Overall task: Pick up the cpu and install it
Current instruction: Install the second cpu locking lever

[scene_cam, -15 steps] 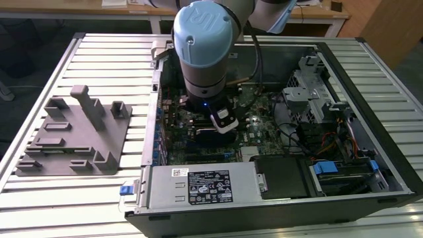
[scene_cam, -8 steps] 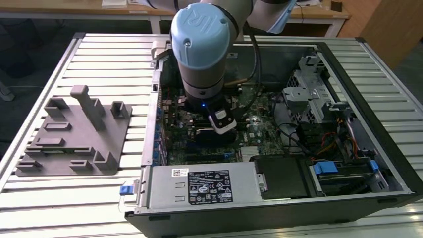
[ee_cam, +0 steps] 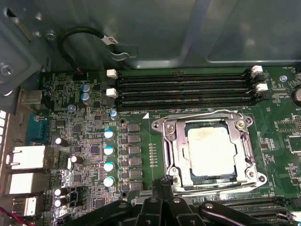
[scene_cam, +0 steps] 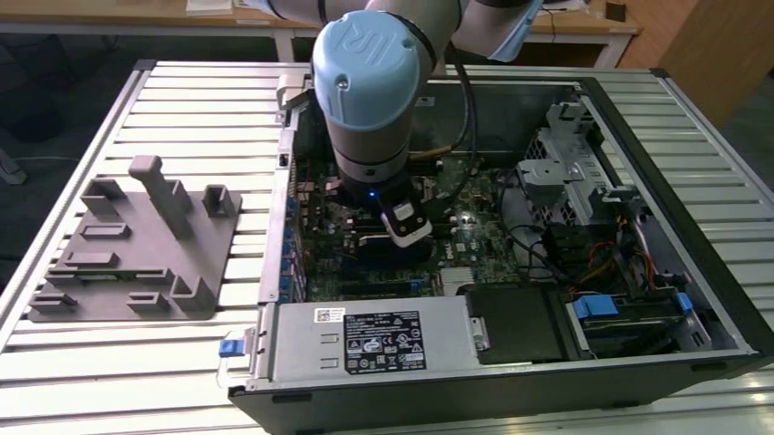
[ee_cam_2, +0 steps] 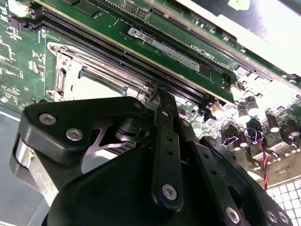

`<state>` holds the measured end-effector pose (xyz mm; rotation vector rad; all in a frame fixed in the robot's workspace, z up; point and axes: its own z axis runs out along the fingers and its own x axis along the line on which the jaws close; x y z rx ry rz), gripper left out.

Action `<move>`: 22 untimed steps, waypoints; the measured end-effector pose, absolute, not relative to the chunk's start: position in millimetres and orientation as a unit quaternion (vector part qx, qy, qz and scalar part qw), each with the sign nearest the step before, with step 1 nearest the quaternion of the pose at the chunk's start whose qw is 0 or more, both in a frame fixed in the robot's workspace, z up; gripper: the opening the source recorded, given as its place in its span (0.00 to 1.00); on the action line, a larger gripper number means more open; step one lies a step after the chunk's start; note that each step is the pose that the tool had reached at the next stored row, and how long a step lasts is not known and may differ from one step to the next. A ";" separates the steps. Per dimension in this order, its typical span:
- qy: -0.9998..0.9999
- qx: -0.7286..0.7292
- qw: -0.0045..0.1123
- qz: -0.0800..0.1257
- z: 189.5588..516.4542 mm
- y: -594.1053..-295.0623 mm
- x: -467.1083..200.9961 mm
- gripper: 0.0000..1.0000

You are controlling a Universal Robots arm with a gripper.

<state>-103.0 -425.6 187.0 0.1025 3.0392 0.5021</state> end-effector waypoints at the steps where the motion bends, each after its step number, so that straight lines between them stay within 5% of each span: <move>1: 0.986 0.033 0.030 0.163 187.0 -425.6 -103.0 0.11; 22: 0.986 0.033 0.030 0.163 186.3 -423.2 -106.3 0.11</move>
